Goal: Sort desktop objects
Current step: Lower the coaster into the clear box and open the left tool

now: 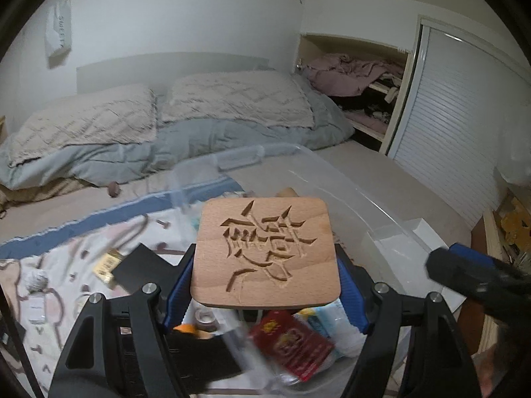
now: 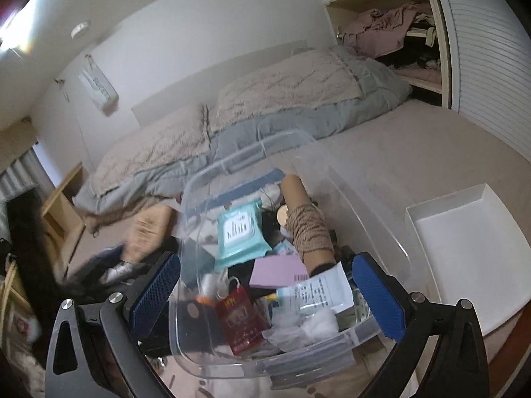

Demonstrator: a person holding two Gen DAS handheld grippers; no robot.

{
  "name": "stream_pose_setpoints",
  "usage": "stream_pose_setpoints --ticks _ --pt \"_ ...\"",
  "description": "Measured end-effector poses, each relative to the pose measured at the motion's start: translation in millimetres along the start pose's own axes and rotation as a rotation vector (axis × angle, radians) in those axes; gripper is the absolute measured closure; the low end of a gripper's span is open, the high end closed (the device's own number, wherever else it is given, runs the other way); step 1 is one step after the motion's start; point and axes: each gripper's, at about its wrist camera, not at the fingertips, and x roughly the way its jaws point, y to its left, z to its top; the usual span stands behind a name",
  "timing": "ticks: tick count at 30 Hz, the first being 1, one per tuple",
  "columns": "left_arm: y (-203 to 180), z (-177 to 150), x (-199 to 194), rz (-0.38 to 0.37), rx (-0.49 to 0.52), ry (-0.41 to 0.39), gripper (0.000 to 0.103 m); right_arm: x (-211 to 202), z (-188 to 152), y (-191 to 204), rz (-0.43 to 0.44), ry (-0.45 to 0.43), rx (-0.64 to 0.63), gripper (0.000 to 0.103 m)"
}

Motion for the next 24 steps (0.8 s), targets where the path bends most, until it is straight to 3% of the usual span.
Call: stream_pose_setpoints --ticks 8,13,24 --pt "-16.0 -9.9 38.6 0.002 -0.047 0.071 0.028 -8.8 0.3 -7.5 0.025 -0.077 -0.013 0.000" --pt "-20.4 -14.9 55.1 -0.005 -0.103 0.126 0.028 -14.1 -1.2 -5.6 0.041 -0.078 -0.055 0.000" --pt "-38.1 -18.4 58.2 0.015 -0.156 0.126 0.028 -27.6 -4.3 5.1 0.048 -0.109 -0.124 0.000"
